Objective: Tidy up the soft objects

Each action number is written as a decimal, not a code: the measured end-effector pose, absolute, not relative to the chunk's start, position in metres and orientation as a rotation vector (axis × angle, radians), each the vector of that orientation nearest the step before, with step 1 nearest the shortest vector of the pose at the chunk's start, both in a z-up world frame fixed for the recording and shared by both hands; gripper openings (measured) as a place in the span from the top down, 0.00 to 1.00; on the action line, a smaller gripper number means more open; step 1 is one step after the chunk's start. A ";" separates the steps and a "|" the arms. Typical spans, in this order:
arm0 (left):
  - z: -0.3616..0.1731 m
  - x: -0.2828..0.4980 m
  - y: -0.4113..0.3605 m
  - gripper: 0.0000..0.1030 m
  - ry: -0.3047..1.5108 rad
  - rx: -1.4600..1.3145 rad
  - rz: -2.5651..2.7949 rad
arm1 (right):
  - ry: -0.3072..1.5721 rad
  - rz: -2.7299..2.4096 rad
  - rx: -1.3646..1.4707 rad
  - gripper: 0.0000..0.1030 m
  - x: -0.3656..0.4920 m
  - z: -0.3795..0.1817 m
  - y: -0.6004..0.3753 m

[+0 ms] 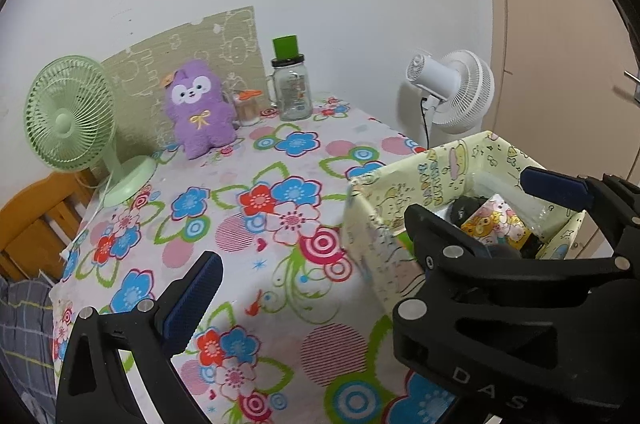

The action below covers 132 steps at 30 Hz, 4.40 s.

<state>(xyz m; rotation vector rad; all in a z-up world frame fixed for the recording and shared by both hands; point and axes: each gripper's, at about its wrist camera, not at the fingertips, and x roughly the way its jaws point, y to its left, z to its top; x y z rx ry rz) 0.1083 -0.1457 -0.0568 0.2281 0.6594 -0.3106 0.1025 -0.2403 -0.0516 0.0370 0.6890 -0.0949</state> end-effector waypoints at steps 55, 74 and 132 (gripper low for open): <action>-0.008 0.018 0.012 0.00 0.522 0.010 -0.017 | 0.451 0.022 -0.048 0.02 0.011 0.008 -0.157; 0.004 -0.002 0.009 0.00 0.462 -0.001 -0.021 | 0.428 -0.002 -0.001 0.02 -0.008 0.010 -0.175; 0.007 0.000 0.004 0.00 0.432 0.002 -0.037 | 0.417 -0.008 0.015 0.00 -0.005 0.009 -0.177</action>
